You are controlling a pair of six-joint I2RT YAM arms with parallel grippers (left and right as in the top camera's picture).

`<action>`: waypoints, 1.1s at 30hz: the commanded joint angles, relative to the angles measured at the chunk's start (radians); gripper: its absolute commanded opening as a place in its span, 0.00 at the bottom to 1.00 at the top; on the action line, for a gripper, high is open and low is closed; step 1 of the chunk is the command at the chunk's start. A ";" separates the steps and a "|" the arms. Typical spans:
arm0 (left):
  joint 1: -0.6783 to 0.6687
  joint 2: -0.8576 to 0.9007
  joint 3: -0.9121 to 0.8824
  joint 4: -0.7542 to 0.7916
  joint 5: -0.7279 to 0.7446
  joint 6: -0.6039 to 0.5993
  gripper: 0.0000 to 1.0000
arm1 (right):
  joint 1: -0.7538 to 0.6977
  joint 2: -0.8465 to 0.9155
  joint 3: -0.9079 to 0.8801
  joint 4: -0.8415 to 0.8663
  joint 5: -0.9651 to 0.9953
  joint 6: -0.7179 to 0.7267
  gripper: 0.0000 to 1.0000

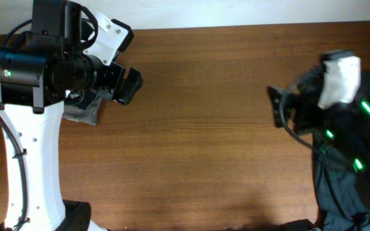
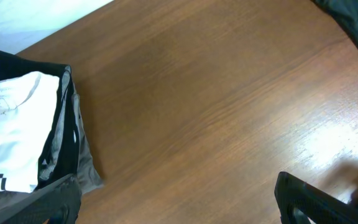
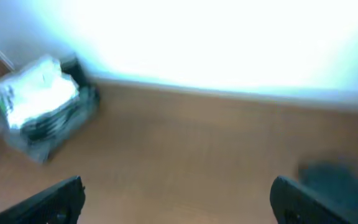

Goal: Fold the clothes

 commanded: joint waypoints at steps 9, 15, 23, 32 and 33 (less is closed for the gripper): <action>-0.005 0.004 -0.006 0.004 -0.007 -0.013 0.99 | -0.009 -0.687 -1.178 0.682 0.010 -0.177 0.99; -0.005 0.004 -0.006 0.004 -0.007 -0.013 0.99 | -0.109 -0.995 -1.487 0.736 0.010 0.014 0.99; -0.005 0.004 -0.006 0.004 -0.007 -0.013 0.99 | -0.122 -0.996 -1.538 0.792 -0.012 0.014 0.99; -0.005 0.004 -0.006 0.004 -0.007 -0.013 0.99 | -0.122 -0.996 -1.538 0.792 -0.012 0.014 0.99; -0.005 0.004 -0.006 0.004 -0.007 -0.013 0.99 | -0.122 -0.996 -1.538 0.792 -0.012 0.014 0.99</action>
